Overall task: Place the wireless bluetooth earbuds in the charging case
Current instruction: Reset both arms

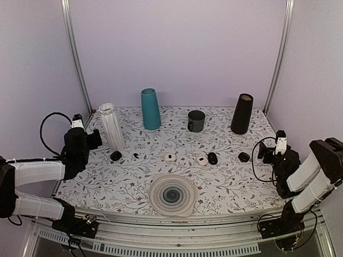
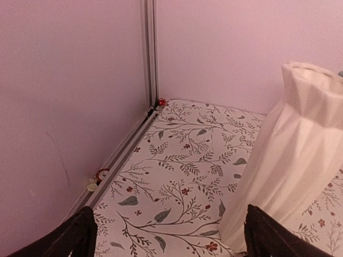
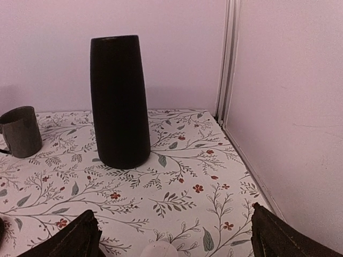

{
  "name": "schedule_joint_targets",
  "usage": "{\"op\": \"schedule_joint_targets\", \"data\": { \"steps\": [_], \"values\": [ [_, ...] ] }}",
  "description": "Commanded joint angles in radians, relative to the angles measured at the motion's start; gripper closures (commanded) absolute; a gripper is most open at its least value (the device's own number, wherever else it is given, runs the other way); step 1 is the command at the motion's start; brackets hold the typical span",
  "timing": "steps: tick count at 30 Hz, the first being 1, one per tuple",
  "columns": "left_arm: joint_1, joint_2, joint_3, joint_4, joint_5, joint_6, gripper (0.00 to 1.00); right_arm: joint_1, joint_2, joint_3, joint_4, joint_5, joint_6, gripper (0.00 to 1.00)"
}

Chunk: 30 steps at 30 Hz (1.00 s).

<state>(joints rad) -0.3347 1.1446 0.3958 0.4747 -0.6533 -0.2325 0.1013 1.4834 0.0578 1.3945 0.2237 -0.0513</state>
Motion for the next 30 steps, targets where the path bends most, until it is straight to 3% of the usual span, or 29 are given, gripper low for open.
{"op": "schedule_joint_targets", "data": {
  "steps": [1, 6, 10, 15, 18, 22, 30],
  "values": [
    [0.053, 0.052, -0.069, 0.294, -0.060, 0.217, 0.04, -0.007, 0.052, 0.006, 0.227, -0.078, -0.069, 0.01],
    [0.168, 0.168, -0.230, 0.721, 0.115, 0.243, 0.04, -0.011, 0.054, 0.083, 0.095, 0.020, -0.023, 0.01],
    [0.184, 0.246, -0.211, 0.800, 0.232, 0.297, 0.04, -0.012, 0.061, 0.094, 0.086, 0.044, -0.012, 0.01],
    [0.214, 0.462, -0.272, 1.164, 0.339, 0.343, 0.04, -0.011, 0.063, 0.095, 0.089, 0.046, -0.011, 0.01],
    [0.236, 0.399, -0.223, 0.960, 0.387, 0.299, 0.04, -0.013, 0.063, 0.104, 0.074, 0.044, -0.010, 0.01],
    [0.253, 0.406, -0.172, 0.867, 0.361, 0.277, 0.04, -0.023, 0.060, 0.119, 0.038, 0.028, 0.001, 0.01],
    [0.255, 0.418, -0.175, 0.901, 0.363, 0.280, 0.04, -0.035, 0.057, 0.135, 0.001, 0.013, 0.011, 0.01]
  ]
}}
